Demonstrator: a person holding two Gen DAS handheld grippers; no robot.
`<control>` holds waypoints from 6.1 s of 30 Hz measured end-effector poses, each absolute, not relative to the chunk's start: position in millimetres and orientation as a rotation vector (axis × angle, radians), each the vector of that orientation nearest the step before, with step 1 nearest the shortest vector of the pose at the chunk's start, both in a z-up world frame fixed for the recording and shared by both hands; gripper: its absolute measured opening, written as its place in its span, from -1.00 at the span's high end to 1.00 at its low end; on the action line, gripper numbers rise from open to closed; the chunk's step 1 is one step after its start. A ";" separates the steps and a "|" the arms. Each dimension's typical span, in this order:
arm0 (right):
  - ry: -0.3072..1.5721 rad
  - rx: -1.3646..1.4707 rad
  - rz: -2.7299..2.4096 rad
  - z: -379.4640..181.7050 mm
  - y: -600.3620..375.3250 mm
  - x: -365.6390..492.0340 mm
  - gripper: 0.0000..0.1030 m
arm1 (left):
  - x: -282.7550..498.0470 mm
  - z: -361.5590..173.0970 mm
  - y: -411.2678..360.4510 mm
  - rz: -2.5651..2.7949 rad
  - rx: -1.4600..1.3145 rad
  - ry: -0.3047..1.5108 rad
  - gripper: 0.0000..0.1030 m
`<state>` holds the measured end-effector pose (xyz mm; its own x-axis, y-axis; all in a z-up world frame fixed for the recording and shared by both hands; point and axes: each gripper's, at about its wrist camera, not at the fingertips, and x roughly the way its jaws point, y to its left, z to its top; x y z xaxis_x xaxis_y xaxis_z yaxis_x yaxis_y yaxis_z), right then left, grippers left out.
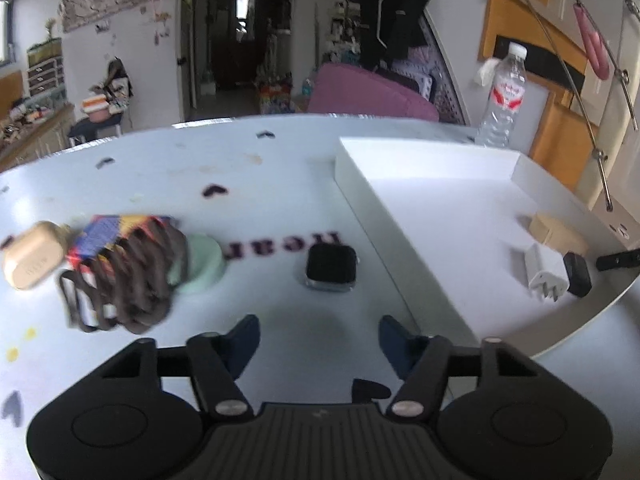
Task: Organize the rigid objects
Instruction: 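Move the left gripper over the black smartwatch, then close the left gripper on the black smartwatch and lift it, then carry the smartwatch into the tray beside the white plug, open left gripper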
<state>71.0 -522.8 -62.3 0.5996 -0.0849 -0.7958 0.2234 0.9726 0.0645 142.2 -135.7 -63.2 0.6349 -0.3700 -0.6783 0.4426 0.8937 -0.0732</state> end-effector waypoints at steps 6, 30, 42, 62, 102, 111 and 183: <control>0.911 0.165 -0.178 -62.2 -523.3 70.7 0.91 | 156.8 -79.5 -154.2 -0.476 0.140 0.726 -0.16; 0.911 0.167 -0.178 -62.5 -523.6 70.6 0.91 | 185.8 -80.8 -149.3 -0.481 0.138 0.686 0.13; 0.910 0.166 -0.179 -62.8 -523.2 70.4 0.91 | 152.9 -66.1 -101.8 -0.383 0.102 0.654 0.14; 0.905 0.169 -0.178 -63.0 -523.9 70.1 0.91 | 148.9 -73.4 -111.9 -0.405 0.118 0.717 -0.09; 0.899 0.177 -0.174 -63.0 -524.6 69.3 0.91 | 174.6 -80.9 -122.8 -0.514 0.182 0.670 0.09; 0.900 0.178 -0.174 -62.9 -524.6 69.0 0.91 | 165.1 -23.1 -157.0 -0.548 0.132 0.543 0.09; 0.884 0.183 -0.178 -64.3 -523.6 65.6 0.91 | 113.9 1.3 -239.1 -0.656 0.238 0.646 -1.00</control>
